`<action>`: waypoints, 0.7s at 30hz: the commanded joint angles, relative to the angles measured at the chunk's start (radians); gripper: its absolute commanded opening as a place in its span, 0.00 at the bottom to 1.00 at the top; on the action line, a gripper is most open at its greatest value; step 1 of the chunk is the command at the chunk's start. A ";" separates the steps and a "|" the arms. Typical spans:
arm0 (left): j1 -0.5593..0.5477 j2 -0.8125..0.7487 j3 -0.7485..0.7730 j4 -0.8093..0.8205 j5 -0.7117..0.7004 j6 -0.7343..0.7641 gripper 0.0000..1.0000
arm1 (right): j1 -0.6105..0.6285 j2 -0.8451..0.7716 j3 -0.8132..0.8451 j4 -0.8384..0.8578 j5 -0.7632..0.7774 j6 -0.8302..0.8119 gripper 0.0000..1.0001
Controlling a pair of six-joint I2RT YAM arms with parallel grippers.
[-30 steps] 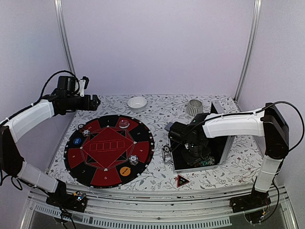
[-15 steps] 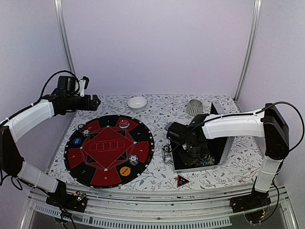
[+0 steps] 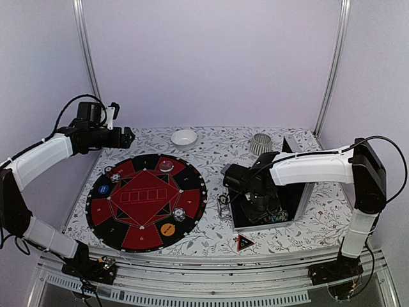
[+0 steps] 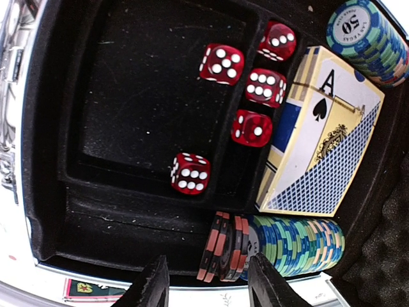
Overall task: Distribute texas hold em gaming equipment
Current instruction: Pick up the pile of poker chips from the chip case.
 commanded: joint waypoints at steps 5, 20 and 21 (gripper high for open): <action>-0.009 0.002 -0.012 -0.003 0.009 0.011 0.98 | 0.007 0.023 -0.025 -0.003 0.008 0.012 0.41; -0.010 -0.006 -0.010 -0.010 0.017 0.010 0.98 | -0.019 0.019 -0.092 0.049 -0.023 0.009 0.30; -0.011 -0.009 -0.010 -0.009 0.017 0.011 0.97 | -0.021 0.017 -0.092 0.053 -0.024 0.008 0.26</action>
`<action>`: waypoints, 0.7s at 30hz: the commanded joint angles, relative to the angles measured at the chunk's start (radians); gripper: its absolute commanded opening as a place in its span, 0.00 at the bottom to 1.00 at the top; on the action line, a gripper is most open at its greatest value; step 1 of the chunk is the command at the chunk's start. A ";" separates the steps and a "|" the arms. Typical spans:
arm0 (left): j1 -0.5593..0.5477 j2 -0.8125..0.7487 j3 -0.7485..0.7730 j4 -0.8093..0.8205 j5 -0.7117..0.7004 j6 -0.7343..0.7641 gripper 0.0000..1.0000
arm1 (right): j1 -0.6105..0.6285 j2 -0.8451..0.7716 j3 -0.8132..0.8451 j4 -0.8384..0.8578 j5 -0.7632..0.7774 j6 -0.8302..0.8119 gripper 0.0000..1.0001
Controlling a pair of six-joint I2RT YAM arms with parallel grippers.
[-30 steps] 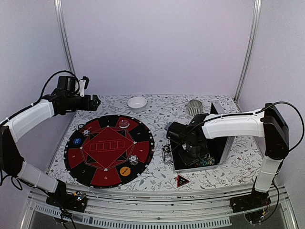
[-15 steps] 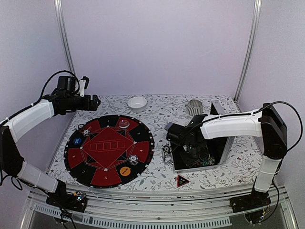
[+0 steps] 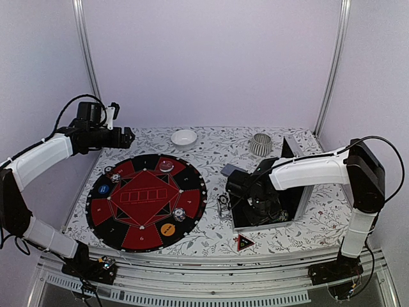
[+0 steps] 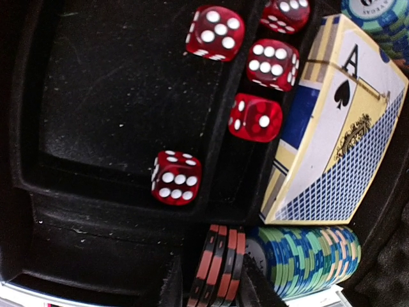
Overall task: Distribute texas hold em gaming equipment
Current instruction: Pick up the pile of poker chips from the chip case.
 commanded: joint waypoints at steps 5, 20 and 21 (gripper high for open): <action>-0.015 -0.041 -0.013 -0.005 0.038 0.020 0.97 | -0.032 -0.020 -0.020 0.022 -0.021 -0.002 0.06; -0.517 -0.265 -0.146 0.218 0.233 0.487 0.91 | -0.127 -0.357 0.129 0.190 -0.385 -0.209 0.03; -0.577 -0.277 -0.166 0.249 0.232 0.531 0.93 | -0.128 -0.372 0.125 0.238 -0.469 -0.220 0.03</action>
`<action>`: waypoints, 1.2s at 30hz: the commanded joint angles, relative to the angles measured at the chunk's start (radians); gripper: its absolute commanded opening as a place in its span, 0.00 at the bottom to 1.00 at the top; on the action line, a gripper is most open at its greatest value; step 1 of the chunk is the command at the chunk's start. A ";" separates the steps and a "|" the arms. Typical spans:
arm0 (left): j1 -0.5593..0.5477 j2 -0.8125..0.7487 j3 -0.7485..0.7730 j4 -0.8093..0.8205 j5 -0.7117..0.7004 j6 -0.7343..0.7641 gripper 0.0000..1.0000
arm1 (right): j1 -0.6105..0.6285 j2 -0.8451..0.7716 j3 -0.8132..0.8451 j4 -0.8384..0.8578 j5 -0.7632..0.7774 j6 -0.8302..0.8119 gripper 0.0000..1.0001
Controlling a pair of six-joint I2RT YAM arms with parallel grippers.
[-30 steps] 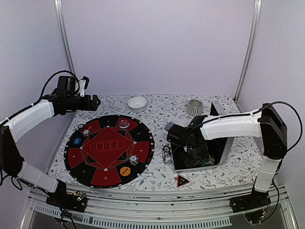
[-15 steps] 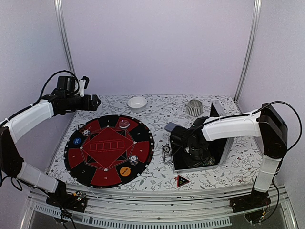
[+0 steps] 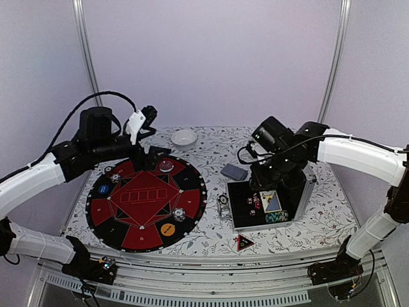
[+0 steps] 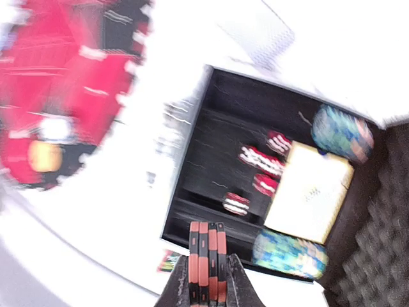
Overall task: Distribute texas hold em gaming equipment
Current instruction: Pick up the pile of poker chips from the chip case, then pass from the right arm to the left
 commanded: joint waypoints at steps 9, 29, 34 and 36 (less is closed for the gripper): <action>-0.544 0.070 -0.036 0.192 -0.168 0.499 0.98 | 0.000 -0.080 0.015 0.435 -0.655 -0.114 0.03; -0.578 0.284 0.059 0.238 -0.461 0.480 0.72 | 0.013 -0.016 0.003 0.496 -0.723 -0.078 0.03; -0.568 0.298 0.073 0.215 -0.458 0.469 0.69 | 0.015 -0.016 0.003 0.498 -0.726 -0.077 0.02; -0.565 0.303 0.081 0.202 -0.452 0.465 0.63 | 0.016 -0.016 0.002 0.498 -0.726 -0.077 0.02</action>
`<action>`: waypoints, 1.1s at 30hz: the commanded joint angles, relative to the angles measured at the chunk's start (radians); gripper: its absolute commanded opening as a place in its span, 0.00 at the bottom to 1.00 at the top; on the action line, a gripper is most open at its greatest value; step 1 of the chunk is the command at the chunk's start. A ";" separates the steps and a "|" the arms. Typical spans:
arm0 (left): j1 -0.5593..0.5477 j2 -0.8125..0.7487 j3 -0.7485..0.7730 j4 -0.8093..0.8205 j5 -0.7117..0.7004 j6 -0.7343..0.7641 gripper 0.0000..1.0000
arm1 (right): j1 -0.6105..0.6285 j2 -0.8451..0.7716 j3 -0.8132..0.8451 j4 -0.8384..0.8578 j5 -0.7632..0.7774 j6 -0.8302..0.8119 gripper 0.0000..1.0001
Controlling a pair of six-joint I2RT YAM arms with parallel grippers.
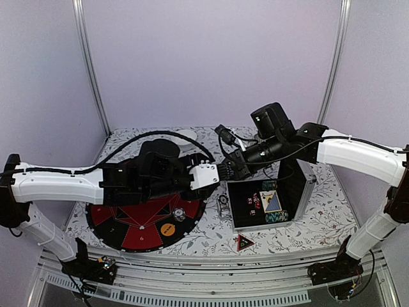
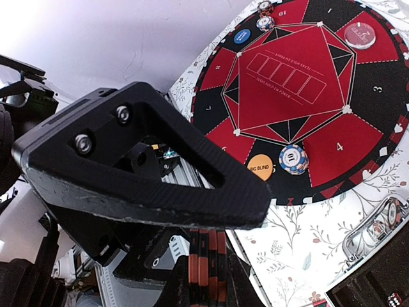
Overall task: Distribute texas hold em gaming equipment
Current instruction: Pass from the right arm to the left
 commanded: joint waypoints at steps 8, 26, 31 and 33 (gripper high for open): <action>0.009 -0.001 0.035 -0.022 0.041 -0.020 0.34 | 0.008 0.003 -0.001 0.031 -0.006 0.008 0.02; 0.008 -0.008 0.024 0.003 0.031 -0.025 0.40 | 0.003 0.015 -0.004 0.030 0.010 0.030 0.02; 0.007 -0.021 0.017 0.005 0.055 -0.036 0.16 | -0.010 0.005 -0.011 0.028 0.025 0.035 0.04; 0.008 -0.023 0.013 -0.001 0.059 -0.045 0.07 | -0.016 -0.001 -0.018 0.028 0.036 0.038 0.10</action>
